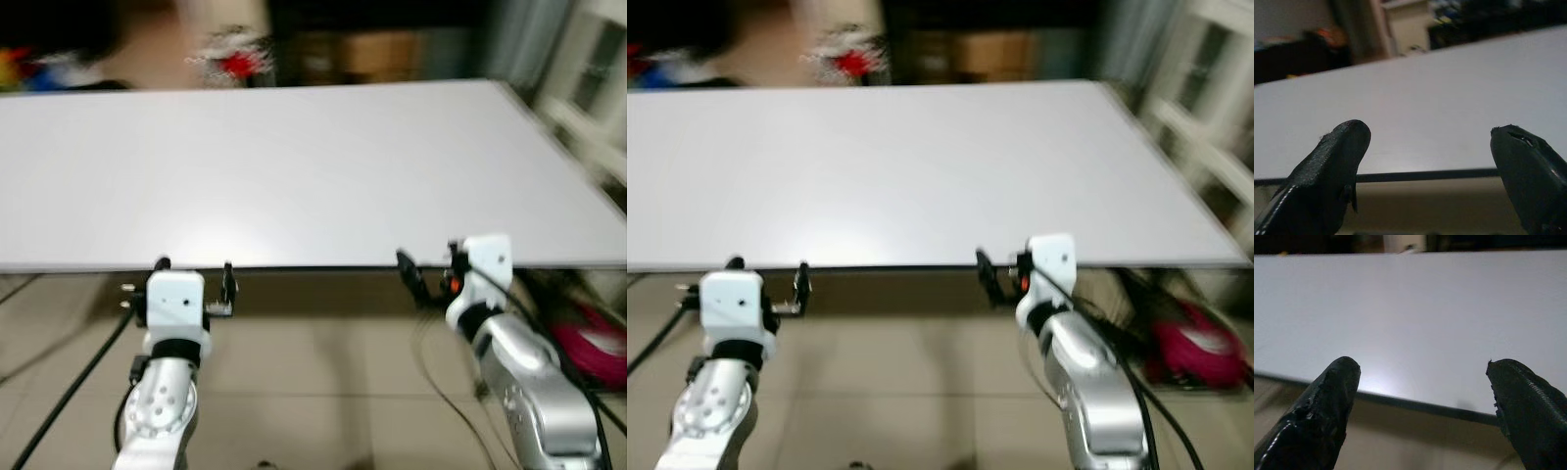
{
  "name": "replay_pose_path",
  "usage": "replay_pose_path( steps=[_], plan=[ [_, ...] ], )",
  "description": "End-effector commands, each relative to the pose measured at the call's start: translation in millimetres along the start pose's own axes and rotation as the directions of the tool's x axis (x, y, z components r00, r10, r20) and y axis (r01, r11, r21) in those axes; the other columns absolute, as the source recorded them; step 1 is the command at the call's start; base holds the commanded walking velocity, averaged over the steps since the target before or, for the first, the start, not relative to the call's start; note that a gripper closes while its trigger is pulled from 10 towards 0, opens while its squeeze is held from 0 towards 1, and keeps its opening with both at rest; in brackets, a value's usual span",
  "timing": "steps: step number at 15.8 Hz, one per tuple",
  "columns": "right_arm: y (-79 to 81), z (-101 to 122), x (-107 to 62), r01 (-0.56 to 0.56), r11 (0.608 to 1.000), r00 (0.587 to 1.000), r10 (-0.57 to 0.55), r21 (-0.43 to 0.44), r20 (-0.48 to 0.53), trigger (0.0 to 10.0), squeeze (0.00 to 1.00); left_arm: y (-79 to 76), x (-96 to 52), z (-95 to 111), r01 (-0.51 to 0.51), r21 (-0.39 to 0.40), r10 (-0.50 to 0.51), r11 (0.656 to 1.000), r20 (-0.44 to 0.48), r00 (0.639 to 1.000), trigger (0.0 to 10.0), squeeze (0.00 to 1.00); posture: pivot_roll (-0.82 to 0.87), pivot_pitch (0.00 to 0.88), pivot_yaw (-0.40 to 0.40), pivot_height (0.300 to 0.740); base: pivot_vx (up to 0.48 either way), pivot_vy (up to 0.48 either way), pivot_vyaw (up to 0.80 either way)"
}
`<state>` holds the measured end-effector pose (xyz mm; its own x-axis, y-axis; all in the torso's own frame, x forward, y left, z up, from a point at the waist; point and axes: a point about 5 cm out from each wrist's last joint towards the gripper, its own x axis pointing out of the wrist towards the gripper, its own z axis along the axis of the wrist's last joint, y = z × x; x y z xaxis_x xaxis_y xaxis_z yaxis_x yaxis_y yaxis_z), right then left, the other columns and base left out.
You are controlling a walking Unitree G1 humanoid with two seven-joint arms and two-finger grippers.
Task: Setting the table
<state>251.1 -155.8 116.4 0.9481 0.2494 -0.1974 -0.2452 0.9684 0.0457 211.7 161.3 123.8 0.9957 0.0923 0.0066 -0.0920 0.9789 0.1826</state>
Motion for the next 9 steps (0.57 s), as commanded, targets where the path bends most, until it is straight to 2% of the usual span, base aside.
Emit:
replay_pose_path(
  steps=[1, 2, 5, 6, 9],
  plan=[
    [6.2, 4.3, 1.9, -0.033, 0.999, 0.999, 0.033, -0.003, 0.018, 10.0, 1.0, 3.5, -1.4, 0.1, -0.002, -0.007, 0.002, 1.0, -0.006, 1.0, 10.0, 0.0, -0.12, 0.011, 0.021, 0.74, 0.0, 0.0, 0.8],
    [5.7, 3.5, 2.5, -0.039, 0.999, 0.999, 0.039, -0.005, 0.015, 10.0, 1.0, 3.8, -3.3, 0.2, 0.024, -0.017, -0.024, 1.0, -0.012, 1.0, 10.0, 0.0, -0.11, 0.008, 0.013, 0.74, 0.0, 0.0, 0.8],
    [6.6, 2.5, 5.3, -0.046, 0.999, 0.999, 0.046, -0.002, 0.013, 10.0, 1.0, 12.8, -9.0, -4.6, -0.02, 0.004, 0.02, 1.0, -0.05, 0.999, 10.0, 0.0, -0.09, 0.0, 0.005, 0.74, 0.0, 0.0, 0.8],
    [8.9, 2.7, 6.5, -0.06, 0.998, 0.998, 0.06, -0.001, 0.016, 10.0, 1.0, 12.6, -12.9, -4.6, -0.016, -0.033, 0.014, 0.999, -0.05, 0.999, 10.0, 0.0, -0.09, 0.0, 0.005, 0.74, 0.0, 0.0, 0.8],
    [12.1, 0.1, 11.1, -0.073, 0.997, 0.997, 0.073, 0.007, 0.013, 10.0, 1.0, 14.4, -18.7, -5.9, -0.012, 0.022, 0.013, 1.0, -0.056, 0.998, 10.0, 0.0, -0.06, 0.0, 0.001, 0.74, 0.0, 0.0, 0.8]
  ],
)
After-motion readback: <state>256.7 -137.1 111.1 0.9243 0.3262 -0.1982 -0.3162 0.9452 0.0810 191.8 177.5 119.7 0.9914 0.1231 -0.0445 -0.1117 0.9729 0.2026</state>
